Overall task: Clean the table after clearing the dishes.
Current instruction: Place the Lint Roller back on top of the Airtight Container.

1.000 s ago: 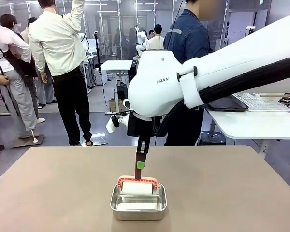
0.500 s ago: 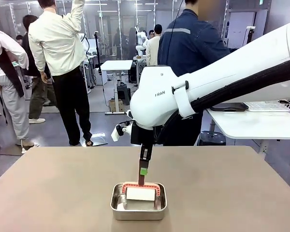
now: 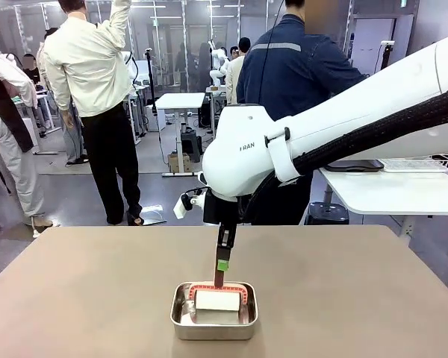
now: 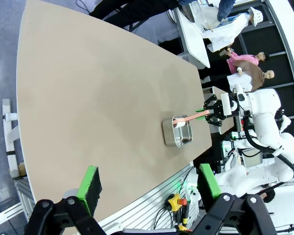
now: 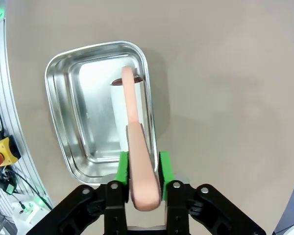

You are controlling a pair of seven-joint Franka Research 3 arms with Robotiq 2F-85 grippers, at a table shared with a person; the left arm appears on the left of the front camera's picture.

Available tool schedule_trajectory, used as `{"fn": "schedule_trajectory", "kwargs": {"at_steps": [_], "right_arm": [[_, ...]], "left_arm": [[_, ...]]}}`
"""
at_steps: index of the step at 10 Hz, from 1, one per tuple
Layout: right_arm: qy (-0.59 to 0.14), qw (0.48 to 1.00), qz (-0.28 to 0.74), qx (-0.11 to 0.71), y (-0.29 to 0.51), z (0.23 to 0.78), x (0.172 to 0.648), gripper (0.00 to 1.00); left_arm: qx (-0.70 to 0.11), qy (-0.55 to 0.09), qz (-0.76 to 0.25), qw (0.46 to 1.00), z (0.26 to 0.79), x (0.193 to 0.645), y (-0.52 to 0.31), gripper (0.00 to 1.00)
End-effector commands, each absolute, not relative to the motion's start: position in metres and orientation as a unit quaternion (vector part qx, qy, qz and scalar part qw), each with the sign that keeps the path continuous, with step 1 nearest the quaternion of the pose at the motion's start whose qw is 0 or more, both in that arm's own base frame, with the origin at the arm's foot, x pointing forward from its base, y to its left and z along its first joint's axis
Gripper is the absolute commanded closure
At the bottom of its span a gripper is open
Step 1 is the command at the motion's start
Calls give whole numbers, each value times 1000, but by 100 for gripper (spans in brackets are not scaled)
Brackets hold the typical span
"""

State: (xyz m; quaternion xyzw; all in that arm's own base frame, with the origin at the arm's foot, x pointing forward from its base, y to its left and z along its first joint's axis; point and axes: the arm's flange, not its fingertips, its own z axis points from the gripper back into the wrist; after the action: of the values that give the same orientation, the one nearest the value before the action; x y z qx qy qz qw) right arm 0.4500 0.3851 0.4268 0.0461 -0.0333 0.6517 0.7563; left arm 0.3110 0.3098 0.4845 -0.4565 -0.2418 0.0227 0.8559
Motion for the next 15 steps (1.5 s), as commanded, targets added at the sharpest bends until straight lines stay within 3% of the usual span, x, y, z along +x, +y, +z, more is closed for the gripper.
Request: {"fn": "schedule_trajectory", "kwargs": {"at_steps": [1, 2, 3, 15], "right_arm": [[-44, 753, 655, 36, 382, 434, 450, 30], [-47, 753, 656, 34, 383, 436, 449, 20], [-50, 752, 656, 35, 382, 437, 449, 1], [-46, 757, 650, 41, 382, 439, 453, 0]], "left_arm": [[-461, -243, 21, 853, 489, 309, 311, 0], [-461, -243, 21, 853, 489, 309, 311, 0], [-461, -243, 21, 853, 489, 309, 311, 0], [-461, -243, 21, 853, 489, 309, 311, 0]]}}
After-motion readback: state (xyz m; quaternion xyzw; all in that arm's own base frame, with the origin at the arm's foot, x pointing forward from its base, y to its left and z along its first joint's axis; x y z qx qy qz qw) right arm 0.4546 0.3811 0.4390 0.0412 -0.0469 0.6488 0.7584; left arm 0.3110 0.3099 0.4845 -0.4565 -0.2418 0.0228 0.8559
